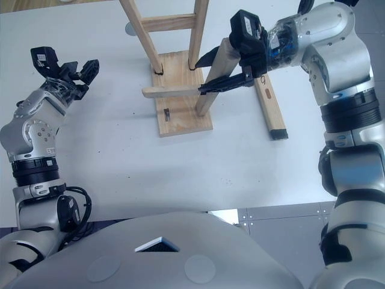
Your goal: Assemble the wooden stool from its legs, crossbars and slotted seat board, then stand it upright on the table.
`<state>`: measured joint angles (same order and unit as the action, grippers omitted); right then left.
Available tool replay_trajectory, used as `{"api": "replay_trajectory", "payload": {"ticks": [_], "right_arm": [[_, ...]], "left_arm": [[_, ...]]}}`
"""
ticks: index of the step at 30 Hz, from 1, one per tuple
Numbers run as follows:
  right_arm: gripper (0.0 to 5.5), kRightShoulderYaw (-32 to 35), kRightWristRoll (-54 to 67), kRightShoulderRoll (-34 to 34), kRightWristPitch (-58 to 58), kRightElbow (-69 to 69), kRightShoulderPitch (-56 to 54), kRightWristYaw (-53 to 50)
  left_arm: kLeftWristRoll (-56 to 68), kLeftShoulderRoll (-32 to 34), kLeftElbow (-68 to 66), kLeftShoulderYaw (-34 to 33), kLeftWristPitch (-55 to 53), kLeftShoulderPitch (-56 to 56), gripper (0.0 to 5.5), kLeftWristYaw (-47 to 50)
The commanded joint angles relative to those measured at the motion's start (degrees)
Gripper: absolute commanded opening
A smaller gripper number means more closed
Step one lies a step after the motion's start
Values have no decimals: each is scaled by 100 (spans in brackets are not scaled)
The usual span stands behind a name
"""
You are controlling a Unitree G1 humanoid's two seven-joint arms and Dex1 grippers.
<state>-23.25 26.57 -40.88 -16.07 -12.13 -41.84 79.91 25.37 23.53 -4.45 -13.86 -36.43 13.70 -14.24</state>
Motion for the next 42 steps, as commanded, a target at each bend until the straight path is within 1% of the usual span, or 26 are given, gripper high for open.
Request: {"api": "replay_trajectory", "payload": {"ticks": [1, 2, 3, 4, 8, 11, 16, 20, 25, 27, 31, 35, 38, 42], "right_arm": [[206, -1737, -1499, 447, -1666, -881, 1321, -767], [246, -1675, -1510, 403, -1478, -786, 1300, -764], [250, -1559, -1409, 375, -1432, -616, 1263, -798], [274, -1475, -1308, 347, -1408, -458, 1226, -820], [340, -1246, -1179, 175, -1255, -5, 941, -972], [340, -1036, -1164, -44, -1242, 341, 828, -1051], [340, -484, -869, -155, -1637, 913, 512, -1207], [340, -87, -613, -334, -2016, 1350, 322, -1096], [340, 380, -422, -523, -2302, 1498, 256, -895], [340, 719, -239, -518, -2517, 1501, 228, -931], [340, 1436, 206, -300, -3021, 1510, 138, -1171], [340, 1963, 407, -409, -3269, 1603, 541, -1447], [340, 2354, 414, -693, -3354, 1659, 1129, -1571], [340, 2678, 282, -1057, -3311, 1817, 1960, -1736]], "left_arm": [[-28, -97, -163, -127, 103, 160, 344, 15], [-26, -103, -164, -138, 111, 147, 344, 21], [-27, -111, -178, -138, 120, 146, 344, 22], [-30, -118, -196, -134, 130, 153, 344, 19], [-19, -153, -143, -174, 143, 98, 344, 40], [-32, -165, -118, -214, 139, 72, 344, 23], [-46, -203, -132, -231, 162, 85, 344, 9], [-52, -219, -123, -234, 184, 62, 344, -12], [-48, -229, -109, -265, 210, 25, 344, -34], [-47, -241, -110, -267, 222, 27, 344, -32], [-29, -258, -84, -290, 235, -37, 344, -39], [-20, -245, -71, -291, 223, -47, 344, -61], [-3, -214, -4, -347, 206, -142, 344, -80], [-13, -198, 58, -425, 191, -256, 344, -84]]}}
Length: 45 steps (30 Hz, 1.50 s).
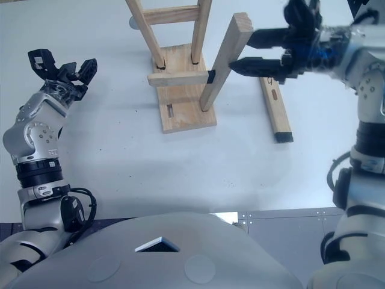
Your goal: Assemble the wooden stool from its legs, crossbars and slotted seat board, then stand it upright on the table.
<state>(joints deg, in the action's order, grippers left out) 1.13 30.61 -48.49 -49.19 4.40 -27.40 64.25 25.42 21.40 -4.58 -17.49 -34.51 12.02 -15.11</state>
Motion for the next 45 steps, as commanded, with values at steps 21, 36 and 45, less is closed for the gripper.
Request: {"api": "replay_trajectory", "payload": {"ticks": [21, 36, 45], "right_arm": [[417, 226, -1503, 788, 32, 135, 2690, -3086], [203, 1077, -1356, 1303, 480, -253, 2551, -3761], [203, 1737, 597, 1531, 1113, 328, -655, -2926]], "left_arm": [[-90, 59, 838, -130, -103, -297, 344, 107], [1517, 51, 2242, -502, -1102, 492, 344, -93], [4758, 1, 2744, -713, -1646, 1727, 422, -492]]}}
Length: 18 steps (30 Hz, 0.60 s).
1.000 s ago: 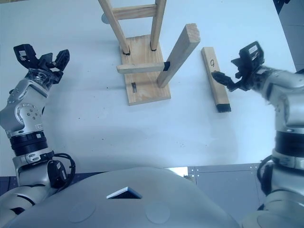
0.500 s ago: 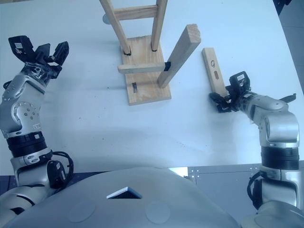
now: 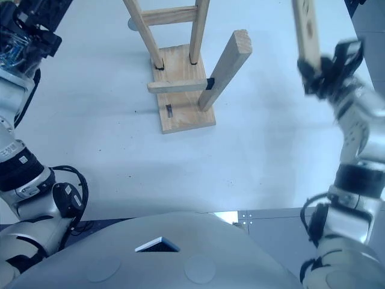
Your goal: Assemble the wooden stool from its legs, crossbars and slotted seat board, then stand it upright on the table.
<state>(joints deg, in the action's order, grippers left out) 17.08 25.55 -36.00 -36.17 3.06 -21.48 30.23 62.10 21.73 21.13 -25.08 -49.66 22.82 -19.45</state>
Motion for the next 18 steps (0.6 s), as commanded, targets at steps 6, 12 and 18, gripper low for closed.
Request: {"api": "replay_trajectory", "payload": {"ticks": [6, 12, 18], "right_arm": [[203, -270, 2959, 666, -1058, 1106, -1999, 1181], [203, -682, 3495, 529, -1390, 1508, -1791, 1751], [203, -1034, 3553, 306, -1636, 1645, -1441, 2271]], "left_arm": [[1973, -354, -150, 599, 92, 1570, 503, -50], [2149, -475, -182, 801, 355, 1658, 507, -84], [2507, -394, -210, 777, 446, 1463, 507, -241]]}}
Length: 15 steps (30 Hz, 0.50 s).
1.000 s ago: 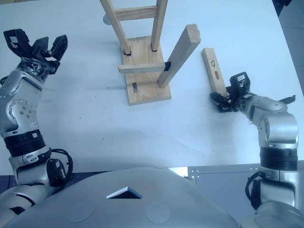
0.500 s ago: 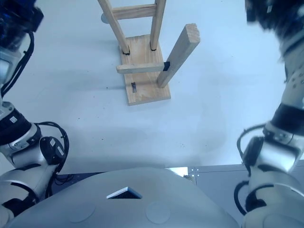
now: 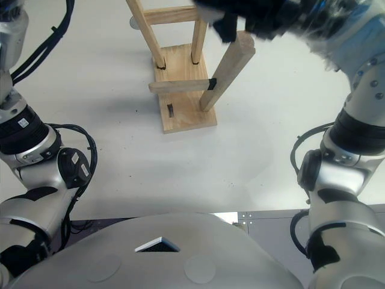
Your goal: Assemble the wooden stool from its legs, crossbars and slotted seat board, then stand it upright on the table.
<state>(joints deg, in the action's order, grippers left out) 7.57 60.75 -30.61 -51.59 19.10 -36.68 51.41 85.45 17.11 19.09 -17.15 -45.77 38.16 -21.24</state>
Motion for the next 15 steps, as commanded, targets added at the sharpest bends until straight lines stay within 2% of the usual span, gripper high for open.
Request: {"api": "replay_trajectory", "payload": {"ticks": [1, 15], "right_arm": [[203, -87, 38, -252, -120, 12, 107, 195], [203, -154, 78, -367, -274, -99, 166, 428]], "left_arm": [[217, 92, -26, -32, 58, -89, 489, -82], [881, 323, 64, -108, 217, -262, 284, -166]]}}
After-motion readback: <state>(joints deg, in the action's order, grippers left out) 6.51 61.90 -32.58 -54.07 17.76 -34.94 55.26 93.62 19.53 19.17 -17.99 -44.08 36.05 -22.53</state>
